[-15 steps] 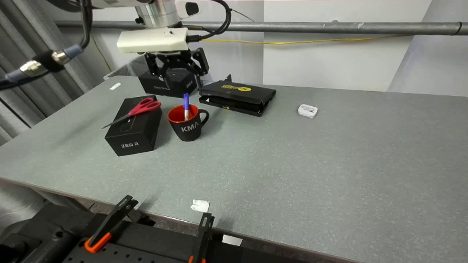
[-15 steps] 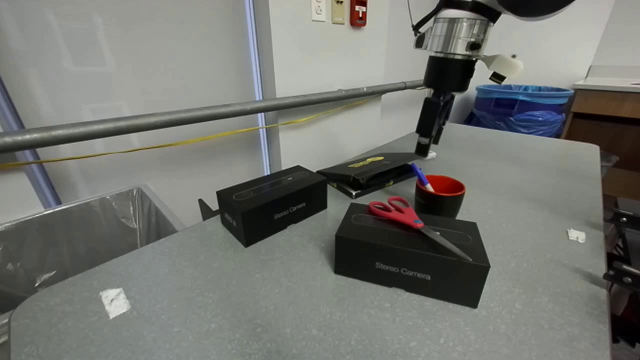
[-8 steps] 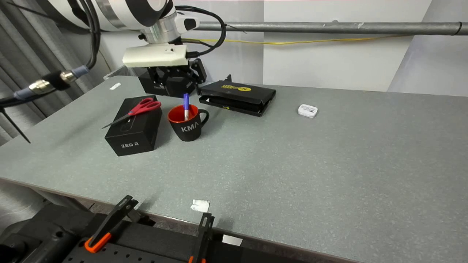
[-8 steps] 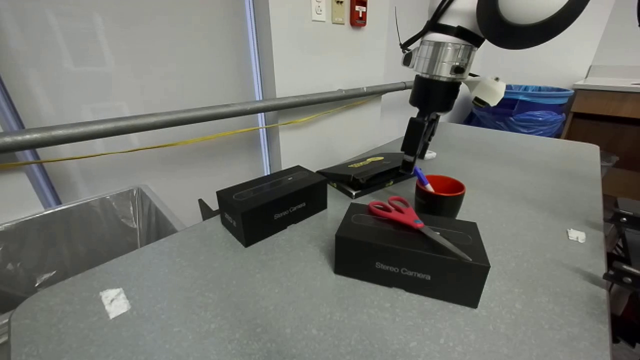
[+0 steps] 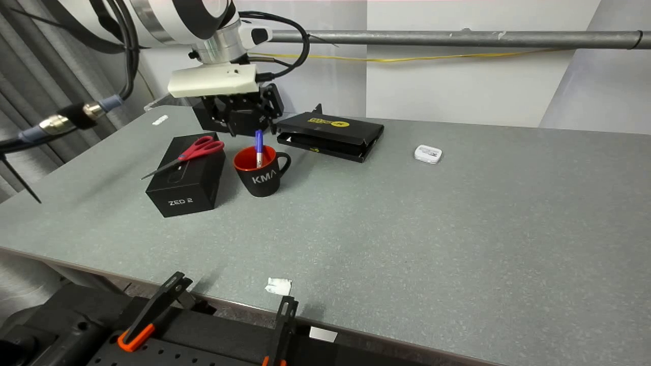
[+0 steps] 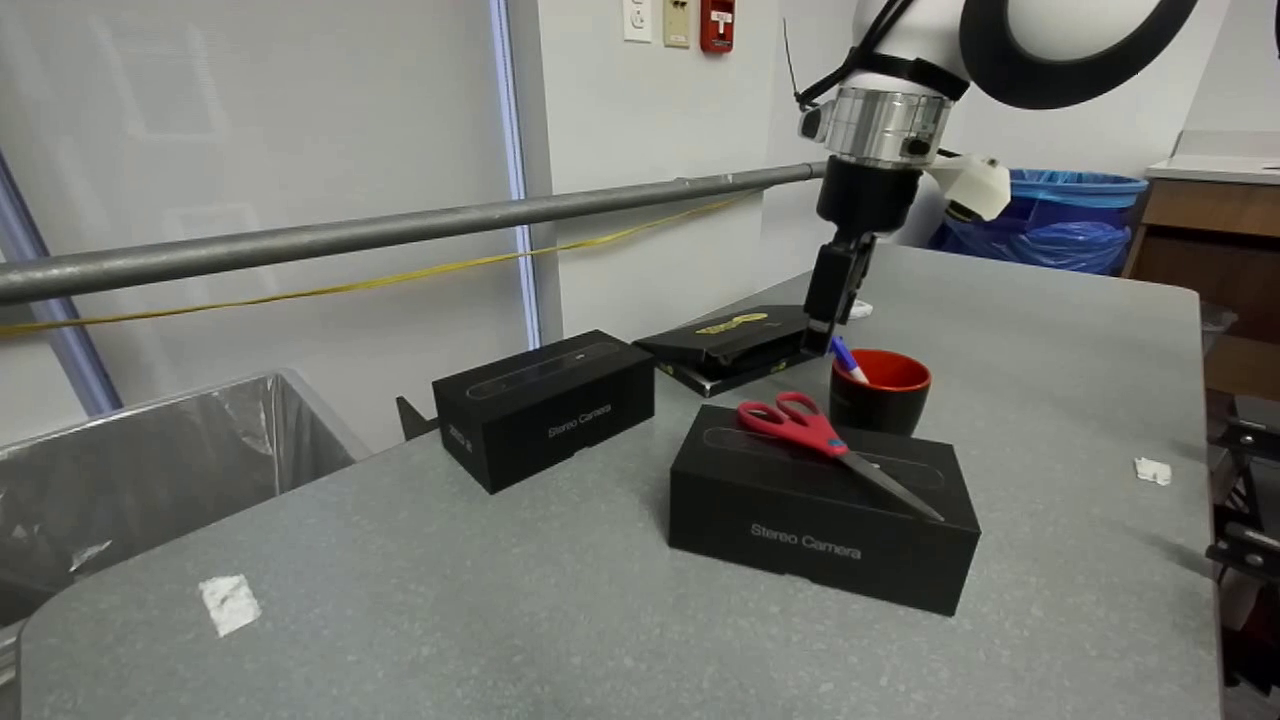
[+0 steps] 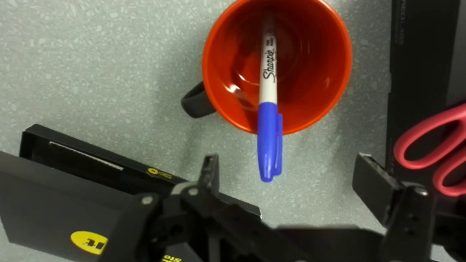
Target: Take the marker out of the mug and put it on the table
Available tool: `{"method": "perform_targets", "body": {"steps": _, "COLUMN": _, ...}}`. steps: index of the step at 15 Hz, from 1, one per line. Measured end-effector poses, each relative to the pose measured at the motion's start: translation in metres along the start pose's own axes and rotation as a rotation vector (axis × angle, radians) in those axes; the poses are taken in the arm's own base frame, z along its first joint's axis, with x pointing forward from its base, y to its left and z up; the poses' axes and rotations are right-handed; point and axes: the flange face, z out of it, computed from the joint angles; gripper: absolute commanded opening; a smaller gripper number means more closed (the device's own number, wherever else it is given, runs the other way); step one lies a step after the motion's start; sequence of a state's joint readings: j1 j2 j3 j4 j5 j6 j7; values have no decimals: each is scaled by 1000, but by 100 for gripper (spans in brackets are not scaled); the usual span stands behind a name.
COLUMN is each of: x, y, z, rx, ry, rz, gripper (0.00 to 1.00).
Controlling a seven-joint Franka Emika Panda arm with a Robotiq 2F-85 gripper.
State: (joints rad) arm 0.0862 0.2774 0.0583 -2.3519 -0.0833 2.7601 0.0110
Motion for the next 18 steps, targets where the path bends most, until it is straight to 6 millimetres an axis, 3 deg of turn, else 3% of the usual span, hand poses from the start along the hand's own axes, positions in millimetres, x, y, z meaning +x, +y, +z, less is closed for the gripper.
{"method": "perform_targets", "body": {"steps": 9, "x": 0, "y": 6, "z": 0, "rx": -5, "ry": -1, "rz": 10, "gripper": 1}}
{"method": "perform_targets", "body": {"steps": 15, "x": 0, "y": 9, "z": -1, "rx": -7, "ry": 2, "rz": 14, "gripper": 4}}
{"method": "perform_targets", "body": {"steps": 18, "x": 2, "y": 9, "z": -11, "rx": -11, "ry": 20, "rz": 12, "gripper": 4}}
